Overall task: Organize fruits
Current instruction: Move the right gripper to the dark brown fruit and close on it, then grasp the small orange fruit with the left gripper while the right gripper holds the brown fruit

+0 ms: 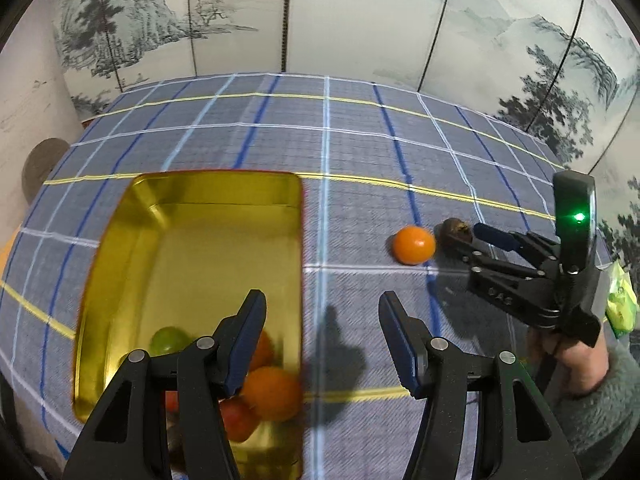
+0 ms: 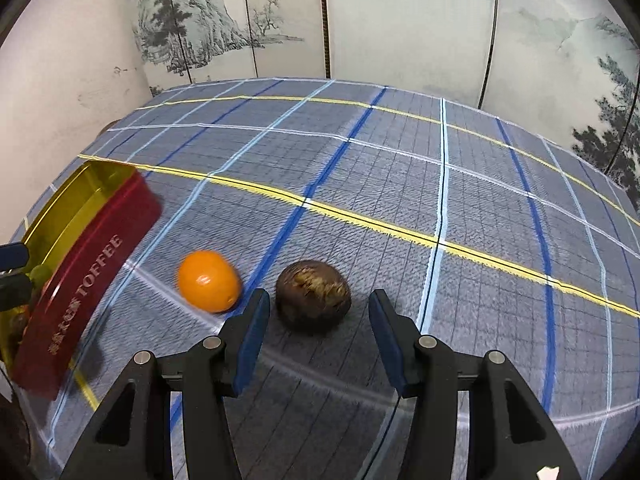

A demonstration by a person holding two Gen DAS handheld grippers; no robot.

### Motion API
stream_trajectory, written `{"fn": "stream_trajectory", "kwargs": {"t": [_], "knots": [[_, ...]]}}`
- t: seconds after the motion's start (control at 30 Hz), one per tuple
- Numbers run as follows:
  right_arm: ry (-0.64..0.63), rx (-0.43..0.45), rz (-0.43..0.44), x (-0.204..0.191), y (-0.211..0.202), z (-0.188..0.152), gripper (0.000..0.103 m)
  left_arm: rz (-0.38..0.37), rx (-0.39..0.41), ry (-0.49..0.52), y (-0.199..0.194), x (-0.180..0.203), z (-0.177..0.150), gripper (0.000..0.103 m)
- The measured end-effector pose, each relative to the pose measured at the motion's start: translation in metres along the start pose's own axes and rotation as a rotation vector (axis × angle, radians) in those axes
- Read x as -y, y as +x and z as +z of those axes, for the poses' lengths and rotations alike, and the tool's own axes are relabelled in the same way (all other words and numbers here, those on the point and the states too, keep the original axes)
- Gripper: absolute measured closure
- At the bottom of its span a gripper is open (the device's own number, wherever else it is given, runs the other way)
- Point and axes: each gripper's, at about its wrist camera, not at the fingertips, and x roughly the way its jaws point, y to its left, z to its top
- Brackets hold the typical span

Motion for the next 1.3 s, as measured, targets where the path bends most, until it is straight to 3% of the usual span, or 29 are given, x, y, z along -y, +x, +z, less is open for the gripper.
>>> {"fn": "stream_trajectory", "kwargs": {"t": [0.47, 0.67, 1.3], "knots": [[-0.050, -0.007, 0.000, -0.007, 0.015, 0.005, 0.053, 0.001, -0.032, 0.029, 0.027, 0.021, 0.014, 0.043], [-0.060, -0.006, -0.008, -0.008, 0.013, 0.003, 0.065, 0.005, -0.032, 0.043, 0.028, 0.027, 0.015, 0.043], [0.004, -0.003, -0.070, 0.027, -0.023, -0.037, 0.066, 0.011, -0.014, 0.095, 0.055, 0.062, 0.018, 0.043]]}}
